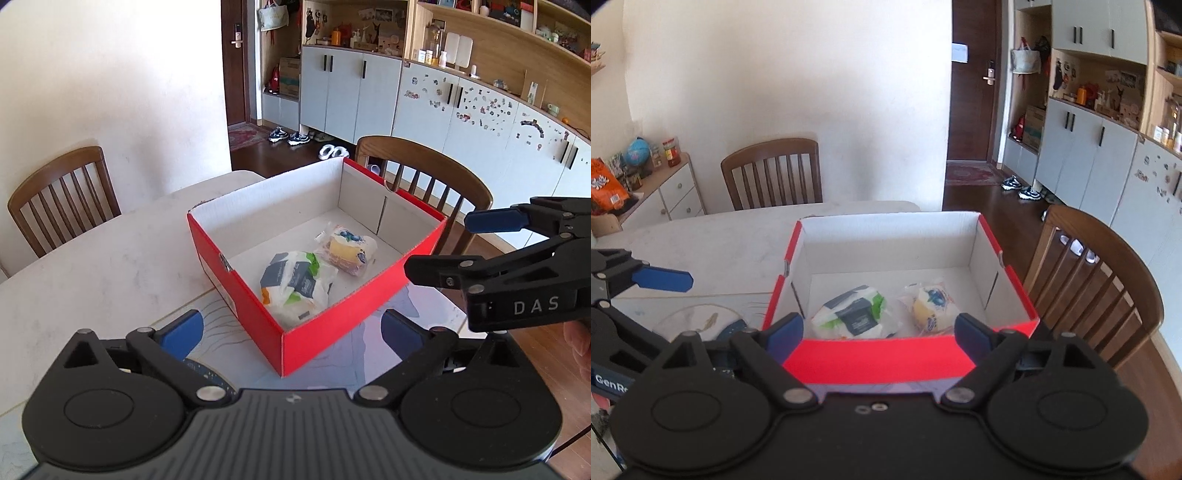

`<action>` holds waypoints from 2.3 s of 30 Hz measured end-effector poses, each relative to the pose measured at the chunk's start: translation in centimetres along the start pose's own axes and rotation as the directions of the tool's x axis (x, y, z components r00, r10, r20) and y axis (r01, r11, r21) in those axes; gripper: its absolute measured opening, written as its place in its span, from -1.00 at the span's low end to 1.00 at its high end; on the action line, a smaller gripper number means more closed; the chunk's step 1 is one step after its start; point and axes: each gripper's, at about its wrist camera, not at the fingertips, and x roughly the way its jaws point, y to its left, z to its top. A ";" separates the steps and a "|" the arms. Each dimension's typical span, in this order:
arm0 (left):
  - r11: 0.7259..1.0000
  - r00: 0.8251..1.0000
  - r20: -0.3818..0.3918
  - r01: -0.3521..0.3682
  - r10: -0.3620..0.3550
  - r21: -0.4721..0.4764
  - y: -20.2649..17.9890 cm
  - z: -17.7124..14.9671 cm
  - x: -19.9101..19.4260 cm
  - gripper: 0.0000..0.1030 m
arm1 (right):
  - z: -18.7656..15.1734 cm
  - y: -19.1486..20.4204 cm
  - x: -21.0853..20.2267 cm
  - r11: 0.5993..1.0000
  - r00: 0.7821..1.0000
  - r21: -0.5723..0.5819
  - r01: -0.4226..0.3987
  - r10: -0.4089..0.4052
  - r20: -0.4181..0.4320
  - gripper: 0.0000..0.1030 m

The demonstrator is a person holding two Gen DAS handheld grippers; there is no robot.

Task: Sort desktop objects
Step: 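Withdraw both tools from the box back over the table items, then grasp the bag of black beads with the left tool while the right tool grasps the teal toothbrush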

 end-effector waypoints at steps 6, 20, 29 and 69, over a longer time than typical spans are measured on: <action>1.000 1.000 0.014 0.012 -0.012 0.000 0.8 -1.1 -1.4 1.00 | -0.9 1.1 -1.7 1.000 1.000 0.025 0.002 -0.003 0.020 0.74; 0.999 0.998 0.056 -0.010 0.008 0.043 2.2 -4.7 -4.8 1.00 | -3.7 4.1 -4.2 0.997 0.999 0.059 -0.041 0.039 0.038 0.73; 0.999 0.995 0.095 -0.041 0.042 -0.009 5.1 -7.2 -7.4 1.00 | -4.8 7.0 -5.6 0.998 0.996 0.037 -0.059 0.057 0.071 0.73; 0.987 0.988 0.075 -0.127 0.134 -0.096 11.7 -21.0 -11.6 0.99 | -11.8 17.9 -1.6 0.983 0.990 -0.120 -0.136 0.130 -0.059 0.73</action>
